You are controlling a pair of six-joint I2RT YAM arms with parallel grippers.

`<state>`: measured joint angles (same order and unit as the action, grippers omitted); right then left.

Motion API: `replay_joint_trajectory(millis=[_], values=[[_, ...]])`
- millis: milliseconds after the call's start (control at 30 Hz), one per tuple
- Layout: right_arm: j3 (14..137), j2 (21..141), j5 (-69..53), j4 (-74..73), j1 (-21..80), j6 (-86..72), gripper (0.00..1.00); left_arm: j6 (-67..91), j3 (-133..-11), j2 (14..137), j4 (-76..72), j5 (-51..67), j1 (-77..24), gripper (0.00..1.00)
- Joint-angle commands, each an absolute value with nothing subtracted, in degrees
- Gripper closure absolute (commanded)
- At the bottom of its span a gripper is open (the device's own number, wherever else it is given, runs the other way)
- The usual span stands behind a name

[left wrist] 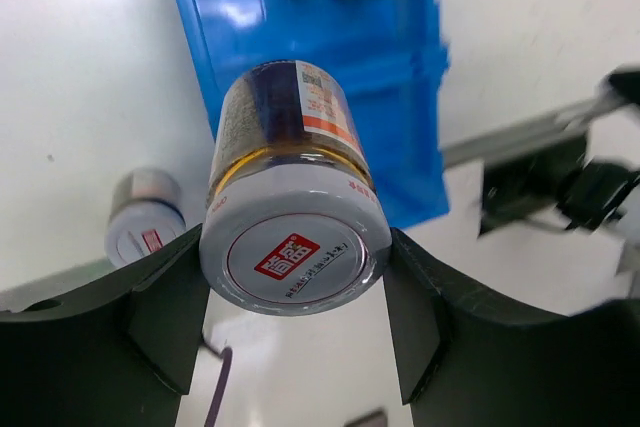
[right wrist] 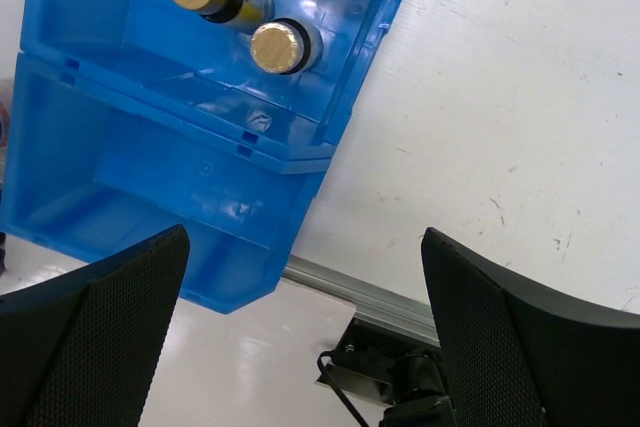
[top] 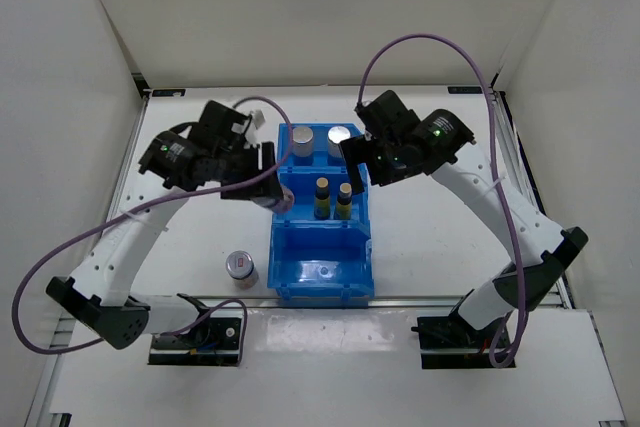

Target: Organize the condiment bottles

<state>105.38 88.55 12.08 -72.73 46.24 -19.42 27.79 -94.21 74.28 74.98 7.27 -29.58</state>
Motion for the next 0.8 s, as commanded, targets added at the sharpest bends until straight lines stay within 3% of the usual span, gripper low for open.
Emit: replay_joint_trajectory(millis=[0,167,700,767], values=[[104.2,85.5,13.7,-70.1,45.4,-22.4,0.00,26.7,-90.7,72.2,75.6,10.5,-33.7,0.89],[102.4,83.7,13.7,-69.4,44.9,-21.7,0.00,29.5,-84.8,74.9,72.4,6.4,-40.6,0.89],[101.3,76.8,13.7,-76.3,42.6,-19.3,0.00,36.9,-74.5,88.9,62.8,-1.7,-48.7,0.89],[100.7,76.8,13.2,-76.8,42.1,-19.3,0.00,37.5,-73.1,90.3,61.1,-2.5,-48.7,0.83]])
